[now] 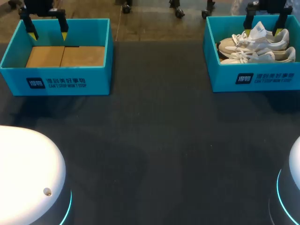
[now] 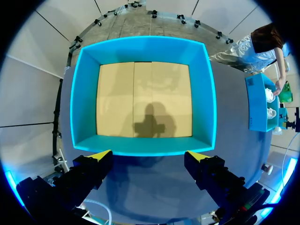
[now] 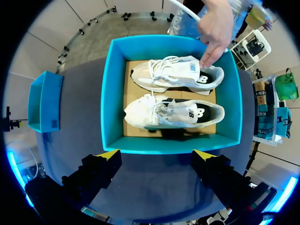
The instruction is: Take the shoe out of the shoebox, open the shoe tongue, remove and reinsert the insole, then place the shoe into the shoebox
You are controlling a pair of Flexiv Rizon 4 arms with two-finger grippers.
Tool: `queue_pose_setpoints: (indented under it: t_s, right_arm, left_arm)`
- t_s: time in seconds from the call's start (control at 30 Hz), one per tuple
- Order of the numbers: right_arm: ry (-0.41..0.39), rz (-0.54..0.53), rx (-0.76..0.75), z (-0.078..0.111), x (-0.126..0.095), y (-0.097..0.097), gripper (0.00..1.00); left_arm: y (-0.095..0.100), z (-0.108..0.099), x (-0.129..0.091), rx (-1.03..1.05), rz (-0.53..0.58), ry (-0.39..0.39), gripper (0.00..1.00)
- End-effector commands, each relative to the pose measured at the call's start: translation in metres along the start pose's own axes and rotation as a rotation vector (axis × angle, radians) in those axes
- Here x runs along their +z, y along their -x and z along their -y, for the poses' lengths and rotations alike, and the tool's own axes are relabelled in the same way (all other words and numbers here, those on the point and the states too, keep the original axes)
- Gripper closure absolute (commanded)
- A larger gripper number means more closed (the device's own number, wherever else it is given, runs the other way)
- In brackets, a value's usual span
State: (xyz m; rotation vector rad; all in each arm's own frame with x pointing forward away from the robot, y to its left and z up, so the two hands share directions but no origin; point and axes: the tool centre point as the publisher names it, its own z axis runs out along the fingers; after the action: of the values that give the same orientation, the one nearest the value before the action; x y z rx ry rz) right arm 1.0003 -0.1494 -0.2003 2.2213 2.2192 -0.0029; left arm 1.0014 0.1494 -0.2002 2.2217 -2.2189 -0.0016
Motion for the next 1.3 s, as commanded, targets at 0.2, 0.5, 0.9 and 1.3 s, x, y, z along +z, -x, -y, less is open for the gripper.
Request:
queue_pose_setpoints:
  t_s: [0.2,0.5,0.9,1.3]
  right_arm:
    - [0.000,-0.001,0.000,0.0000,-0.0001,0.0002,0.00]
    - [0.000,-0.001,0.000,0.0000,-0.0001,0.0002,0.00]
    - [0.000,-0.001,0.000,0.0000,-0.0001,0.0002,0.00]
    - [0.028,-0.007,0.018,-0.0097,-0.0023,0.0040,0.00]
  left_arm:
    - [0.0002,-0.0004,0.0000,0.000,0.000,0.000,0.00]
    - [0.0002,-0.0004,0.0000,0.000,0.000,0.000,0.00]
    - [0.0002,-0.0004,0.0000,0.000,0.000,0.000,0.00]
    - [0.0002,-0.0004,0.0000,0.000,0.000,0.000,0.00]
